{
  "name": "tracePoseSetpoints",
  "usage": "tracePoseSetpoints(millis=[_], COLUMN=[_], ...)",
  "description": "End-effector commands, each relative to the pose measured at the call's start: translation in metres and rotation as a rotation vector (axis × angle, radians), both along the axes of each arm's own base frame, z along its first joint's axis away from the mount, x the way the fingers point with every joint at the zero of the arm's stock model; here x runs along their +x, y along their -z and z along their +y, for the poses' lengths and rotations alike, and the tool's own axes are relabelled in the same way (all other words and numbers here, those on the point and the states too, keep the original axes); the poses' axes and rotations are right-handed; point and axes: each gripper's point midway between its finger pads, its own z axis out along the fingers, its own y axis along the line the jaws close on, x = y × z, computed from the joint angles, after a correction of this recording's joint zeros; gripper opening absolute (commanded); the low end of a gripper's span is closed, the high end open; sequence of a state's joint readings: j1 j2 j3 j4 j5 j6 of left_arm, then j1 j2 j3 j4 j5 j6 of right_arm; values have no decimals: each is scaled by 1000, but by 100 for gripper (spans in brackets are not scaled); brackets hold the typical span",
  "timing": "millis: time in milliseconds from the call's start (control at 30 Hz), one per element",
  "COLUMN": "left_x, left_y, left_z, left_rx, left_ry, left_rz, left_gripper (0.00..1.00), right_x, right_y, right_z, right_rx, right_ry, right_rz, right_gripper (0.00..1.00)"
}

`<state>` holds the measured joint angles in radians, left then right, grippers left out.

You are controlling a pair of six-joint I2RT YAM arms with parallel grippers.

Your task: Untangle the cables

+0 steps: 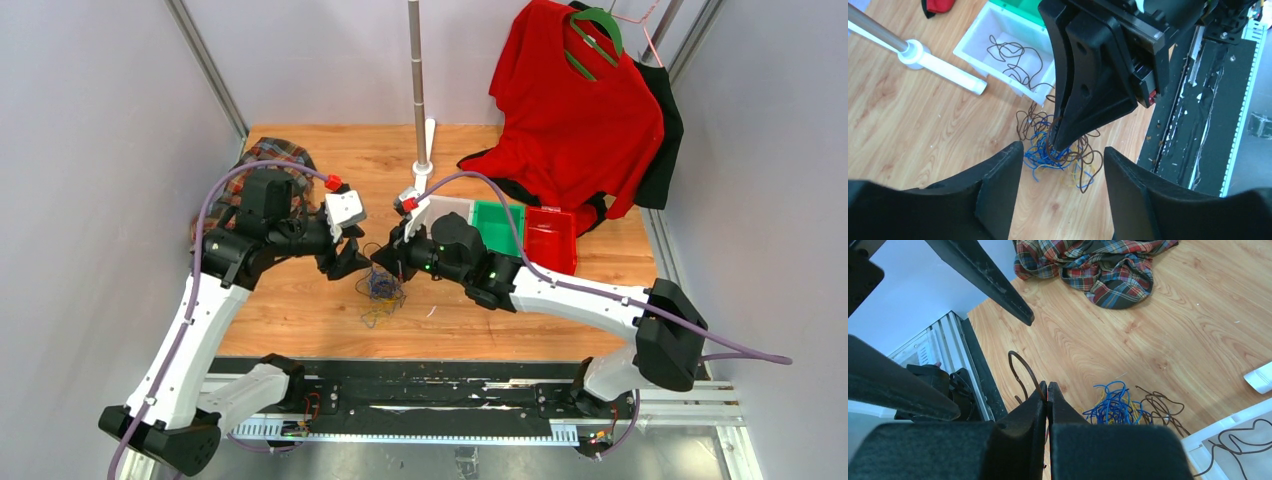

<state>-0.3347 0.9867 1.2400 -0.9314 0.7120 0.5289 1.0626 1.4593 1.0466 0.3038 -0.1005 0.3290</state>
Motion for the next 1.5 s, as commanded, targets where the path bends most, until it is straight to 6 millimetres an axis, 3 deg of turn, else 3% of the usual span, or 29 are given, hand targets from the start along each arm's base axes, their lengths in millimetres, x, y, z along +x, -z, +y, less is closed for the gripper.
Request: tracePoseSetpoints(millis=[0,133,300,500,633,800,867,1067,1467], left_x=[-2,-4,4,6,6,-2,-8,-19,-22], left_y=[-12,0,11,6,-8,-28,-32,-47,-145], left_z=[-7,-9,-7,-4,-3,-1,1,2,9], left_rx=[-45,-46,-28,-24,-42,-77,-81,-104,-186], left_ry=[37,44,-4,-21,-48,-72,-73,-77,-110], left_rz=[-7,41,80,52,34,21,23,21,-197], left_gripper=[58,46,19,1,0,0,1,0,0], right_x=[-11,-16,-19,-15,-9,9,14,22,26], right_y=[-16,-16,-19,-18,-14,-7,-3,15,69], right_z=[9,9,7,3,5,6,9,17,14], right_rx=[30,39,37,30,27,29,29,14,-24], right_ry=[-53,-66,-83,-53,-25,48,64,78,129], right_rz=[-30,-29,-38,-49,-41,-36,-39,-22,75], right_gripper=[1,1,1,1,9,36,40,41,40])
